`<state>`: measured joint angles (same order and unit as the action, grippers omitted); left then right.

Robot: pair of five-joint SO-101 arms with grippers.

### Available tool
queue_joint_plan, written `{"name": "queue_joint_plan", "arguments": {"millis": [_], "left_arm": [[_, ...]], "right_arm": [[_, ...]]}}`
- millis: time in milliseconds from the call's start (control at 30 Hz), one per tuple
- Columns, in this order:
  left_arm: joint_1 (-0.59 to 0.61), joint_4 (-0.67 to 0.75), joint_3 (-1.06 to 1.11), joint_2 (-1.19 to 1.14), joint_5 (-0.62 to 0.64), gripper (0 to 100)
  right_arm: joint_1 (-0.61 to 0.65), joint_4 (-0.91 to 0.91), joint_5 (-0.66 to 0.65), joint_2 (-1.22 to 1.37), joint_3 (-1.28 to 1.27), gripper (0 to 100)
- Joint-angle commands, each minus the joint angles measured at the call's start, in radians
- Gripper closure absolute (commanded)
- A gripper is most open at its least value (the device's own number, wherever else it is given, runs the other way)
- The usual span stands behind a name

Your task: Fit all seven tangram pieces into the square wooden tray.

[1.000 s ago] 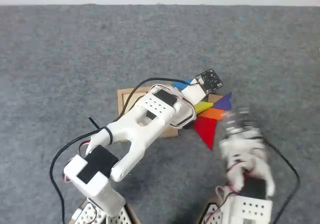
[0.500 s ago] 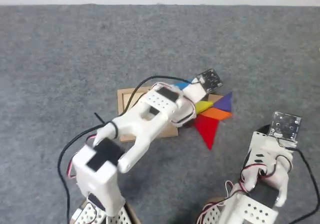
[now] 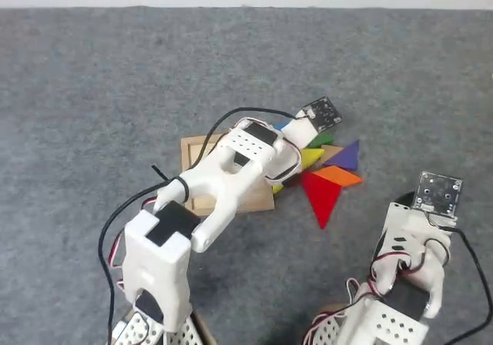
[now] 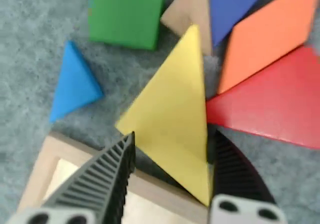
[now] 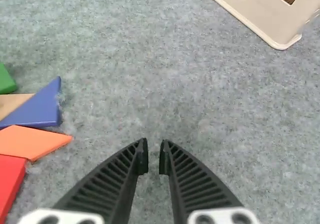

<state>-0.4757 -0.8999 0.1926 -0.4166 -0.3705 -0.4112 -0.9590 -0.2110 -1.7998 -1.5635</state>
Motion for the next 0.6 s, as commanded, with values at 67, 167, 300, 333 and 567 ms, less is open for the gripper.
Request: {"name": "queue_joint_plan", "arguments": {"millis": [67,167,300,333,567], "left_arm": [[0.014,-0.011,-0.05,0.014,0.041,78],[0.026,-0.014,-0.064,0.008,0.044,78],[0.055,-0.011,-0.067,0.008,0.043,78],[0.06,-0.011,-0.067,0.008,0.043,78],[0.055,-0.017,-0.073,-0.005,0.043,78]], "right_arm": [[0.008,0.012,-0.006,-0.012,-0.002,93.9],[0.008,0.012,-0.009,-0.012,-0.006,93.9],[0.008,0.005,-0.009,-0.012,-0.003,93.9],[0.01,0.005,-0.008,-0.012,-0.003,93.9],[0.01,0.005,-0.008,-0.012,-0.003,93.9]]}}
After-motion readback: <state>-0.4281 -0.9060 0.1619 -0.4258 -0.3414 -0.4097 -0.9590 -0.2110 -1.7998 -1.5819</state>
